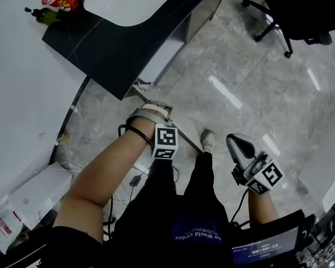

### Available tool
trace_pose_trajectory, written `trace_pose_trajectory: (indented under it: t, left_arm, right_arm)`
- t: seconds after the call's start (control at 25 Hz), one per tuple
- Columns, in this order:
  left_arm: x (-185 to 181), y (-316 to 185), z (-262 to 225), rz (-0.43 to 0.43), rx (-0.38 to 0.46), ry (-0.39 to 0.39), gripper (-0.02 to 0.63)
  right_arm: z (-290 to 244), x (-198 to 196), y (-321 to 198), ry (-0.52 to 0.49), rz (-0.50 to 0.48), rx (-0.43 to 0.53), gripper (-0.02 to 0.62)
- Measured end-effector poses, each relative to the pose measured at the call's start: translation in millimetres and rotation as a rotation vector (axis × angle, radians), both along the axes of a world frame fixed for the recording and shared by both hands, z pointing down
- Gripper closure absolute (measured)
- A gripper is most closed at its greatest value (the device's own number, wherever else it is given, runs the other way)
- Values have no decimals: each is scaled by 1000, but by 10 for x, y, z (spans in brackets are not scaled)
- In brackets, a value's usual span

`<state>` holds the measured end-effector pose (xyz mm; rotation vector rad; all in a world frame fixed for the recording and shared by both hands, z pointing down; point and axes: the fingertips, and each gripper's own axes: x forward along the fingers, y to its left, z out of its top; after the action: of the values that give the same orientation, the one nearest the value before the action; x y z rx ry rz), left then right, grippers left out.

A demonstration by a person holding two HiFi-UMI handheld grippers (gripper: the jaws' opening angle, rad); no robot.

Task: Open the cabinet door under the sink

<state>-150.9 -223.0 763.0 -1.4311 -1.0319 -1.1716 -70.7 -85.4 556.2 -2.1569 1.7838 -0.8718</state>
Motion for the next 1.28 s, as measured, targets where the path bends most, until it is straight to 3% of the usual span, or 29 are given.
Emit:
trace_pose_trajectory:
  t: [0.12,0.32,0.48,0.64,0.8,0.92,1.08,1.2,1.28]
  left_arm:
    - [15,34,-23,-91,-64,51,365]
    - [32,-48,-247,-207,-85,108,342]
    - [37,-21,-478,-296,-103,110,327]
    - [92,85,-815,-457,-209,140,336]
    - [255,198,-1310,-648,-332,232,353]
    - [392,347,-1738,-799,-458,304,381]
    - [598,472,-2335,-957,-618,463,479]
    - [747,517,-2708,-1048,-730,565,580]
    - [836,575,-2928,-1090,-804,610,601]
  right_arm:
    - [-197,18,-78,19,-8,10,594]
    - [-544,115,-18,69,-53,8,594]
    - [-745,263,134,75,-66,-4,594]
    - [-905,404,271,102,-121,8,594]
    - [-990,577,431,120,-180,21,594]
    - [-1050,705,594,143,-216,10,594]
    - [-1273,877,735,152,-244,30,594]
    - [-1490,993,762,156,-258,62,594]
    - [-1623,1021,784,174,-287,76,594]
